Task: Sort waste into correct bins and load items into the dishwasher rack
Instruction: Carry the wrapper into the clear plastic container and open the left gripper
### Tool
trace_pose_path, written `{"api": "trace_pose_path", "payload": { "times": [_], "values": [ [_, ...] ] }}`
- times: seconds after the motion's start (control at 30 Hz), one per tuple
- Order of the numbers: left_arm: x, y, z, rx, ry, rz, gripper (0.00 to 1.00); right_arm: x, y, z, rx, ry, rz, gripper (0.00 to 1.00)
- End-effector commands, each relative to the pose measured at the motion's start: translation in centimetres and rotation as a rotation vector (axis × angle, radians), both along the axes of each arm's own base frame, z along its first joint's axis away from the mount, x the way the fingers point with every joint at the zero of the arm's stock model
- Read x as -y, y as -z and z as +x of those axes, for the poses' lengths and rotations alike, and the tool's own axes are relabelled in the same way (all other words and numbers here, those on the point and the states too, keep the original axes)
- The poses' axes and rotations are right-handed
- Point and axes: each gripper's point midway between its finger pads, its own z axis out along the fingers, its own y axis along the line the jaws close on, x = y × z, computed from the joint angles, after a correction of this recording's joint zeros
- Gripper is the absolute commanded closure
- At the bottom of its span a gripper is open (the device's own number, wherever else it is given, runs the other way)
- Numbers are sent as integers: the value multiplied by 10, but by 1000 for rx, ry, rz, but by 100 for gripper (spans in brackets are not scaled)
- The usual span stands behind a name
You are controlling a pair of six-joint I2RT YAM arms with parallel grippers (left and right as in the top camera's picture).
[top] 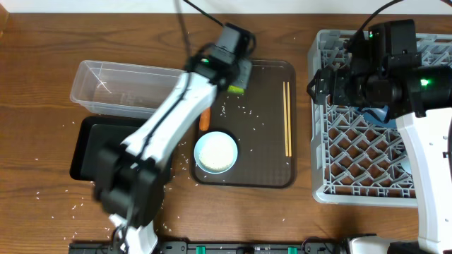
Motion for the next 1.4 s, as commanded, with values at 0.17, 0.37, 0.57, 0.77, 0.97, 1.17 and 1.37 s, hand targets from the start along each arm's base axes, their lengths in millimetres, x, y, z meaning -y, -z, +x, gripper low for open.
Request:
{"api": "trace_pose_path", "payload": {
  "times": [0.17,0.37,0.57,0.77,0.97,1.17,1.37],
  "values": [
    [-109,-19,2,-5,-426,100,94,-6,0,-2,2,-21,-3,1],
    [-181,-1,9,-67,-780,-21,94,-6,-1,0,11,-21,-2,1],
    [-236,10,11,-82,-999,-91,94,-6,-2,2,19,-21,-1,1],
    [-156,11,18,-178,-447,-178,92,-6,-2,1,17,-24,-3,1],
    [-79,25,-7,-175,-11,-23,50,-6,-2,1,16,-24,-3,1],
    [-48,74,-34,-254,148,65,34,-6,-1,0,9,-24,-4,1],
    [-34,116,-33,-296,182,73,30,-6,-1,0,10,-24,-4,1]
  ]
}}
